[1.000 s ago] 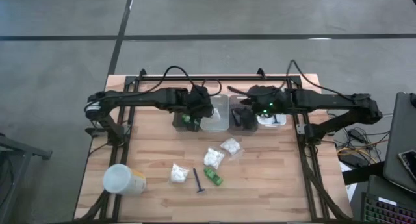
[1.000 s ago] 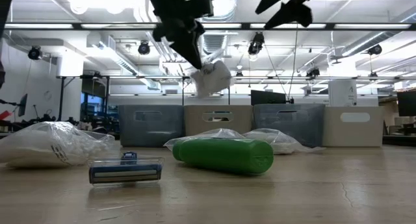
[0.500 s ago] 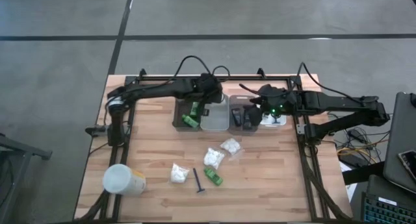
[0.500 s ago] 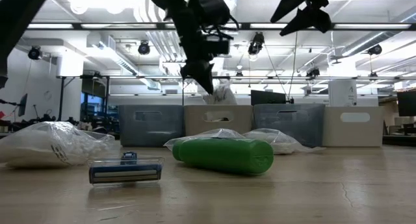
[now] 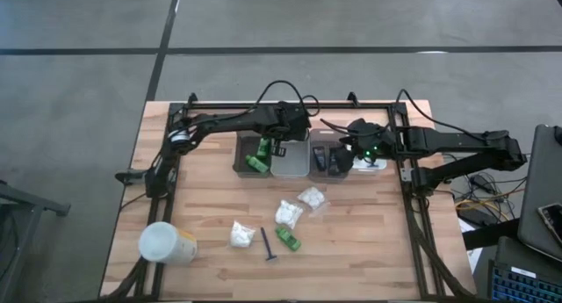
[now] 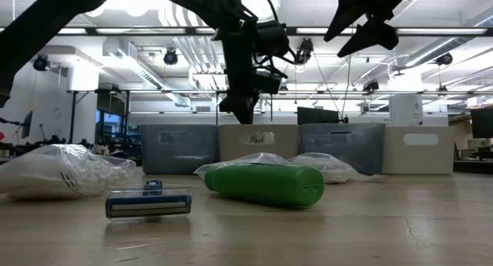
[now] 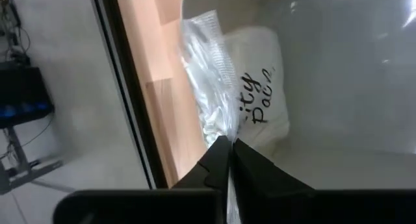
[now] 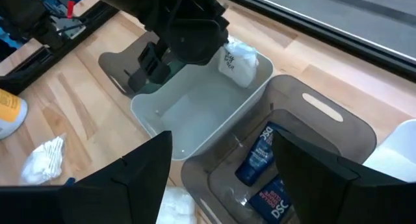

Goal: Pick & Place Travel size toiletries
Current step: Put the white cotton pack into the gray bin

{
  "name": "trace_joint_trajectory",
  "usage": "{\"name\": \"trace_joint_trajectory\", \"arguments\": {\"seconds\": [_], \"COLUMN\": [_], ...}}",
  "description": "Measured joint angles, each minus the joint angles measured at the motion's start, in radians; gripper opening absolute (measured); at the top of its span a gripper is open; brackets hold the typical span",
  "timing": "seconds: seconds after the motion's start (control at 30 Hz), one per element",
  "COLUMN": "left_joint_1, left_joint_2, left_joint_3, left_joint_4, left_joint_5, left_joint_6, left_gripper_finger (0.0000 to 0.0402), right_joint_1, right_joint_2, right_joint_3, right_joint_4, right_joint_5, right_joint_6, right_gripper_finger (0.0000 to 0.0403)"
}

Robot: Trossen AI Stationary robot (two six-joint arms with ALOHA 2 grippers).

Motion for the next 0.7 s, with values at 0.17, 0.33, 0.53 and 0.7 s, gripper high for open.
{"name": "trace_joint_trajectory", "arguments": {"seconds": [0.17,0.33,0.53,0.7], "left_joint_1": [0.001,-0.001,-0.001,-0.002], "left_joint_2": [-0.002,-0.005,-0.007,-0.022], "left_joint_3": [-0.001,0.005,0.005,0.005], "left_joint_4": [0.007,0.009,0.008,0.003], "left_joint_5": [0.040,0.076,-0.021,-0.085], "left_joint_6": [0.002,-0.035,-0.045,-0.045], "left_gripper_finger": [0.0050,0.0098,0.0154,0.0176], "right_joint_1": [0.000,0.000,0.000,0.000], "right_joint_2": [0.000,0.000,0.000,0.000], "right_joint_3": [0.000,0.000,0.000,0.000], "right_joint_4": [0.000,0.000,0.000,0.000], "right_joint_5": [0.000,0.005,0.006,0.008], "right_joint_6": [-0.004,-0.010,-0.018,-0.020], "right_gripper_finger": [0.0272,0.0280,0.0291,0.0300]}}
